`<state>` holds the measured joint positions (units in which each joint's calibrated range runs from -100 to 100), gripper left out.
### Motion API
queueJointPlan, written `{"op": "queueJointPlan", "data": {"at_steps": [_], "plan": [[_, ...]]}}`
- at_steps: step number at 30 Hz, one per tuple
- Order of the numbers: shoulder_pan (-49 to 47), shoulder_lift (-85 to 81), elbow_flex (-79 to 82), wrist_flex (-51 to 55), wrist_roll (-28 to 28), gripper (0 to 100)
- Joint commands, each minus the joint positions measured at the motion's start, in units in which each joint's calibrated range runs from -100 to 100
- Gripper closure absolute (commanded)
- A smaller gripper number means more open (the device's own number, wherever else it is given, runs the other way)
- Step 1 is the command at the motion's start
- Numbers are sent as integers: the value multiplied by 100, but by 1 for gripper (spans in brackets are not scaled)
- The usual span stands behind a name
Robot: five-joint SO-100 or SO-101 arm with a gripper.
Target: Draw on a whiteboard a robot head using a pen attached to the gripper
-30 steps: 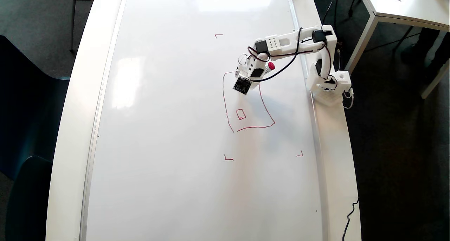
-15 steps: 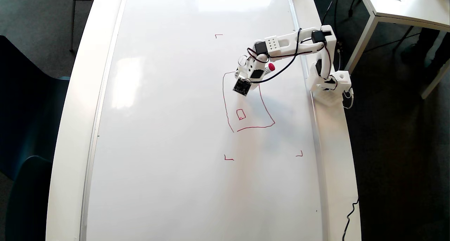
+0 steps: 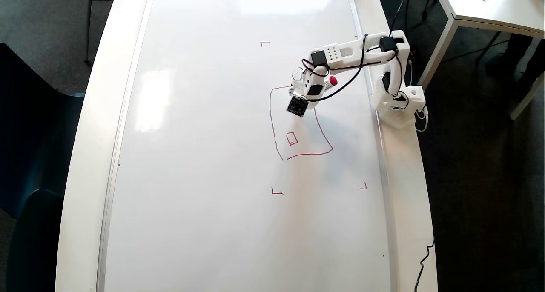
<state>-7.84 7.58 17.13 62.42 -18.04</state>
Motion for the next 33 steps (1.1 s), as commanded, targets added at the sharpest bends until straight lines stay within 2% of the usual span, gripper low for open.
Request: {"op": "queueJointPlan", "data": {"at_steps": [1, 10, 33], "plan": [[199, -117, 53, 23, -24, 99], [530, -117, 35, 23, 19, 99], [206, 185, -183, -629, -13, 99]]}}
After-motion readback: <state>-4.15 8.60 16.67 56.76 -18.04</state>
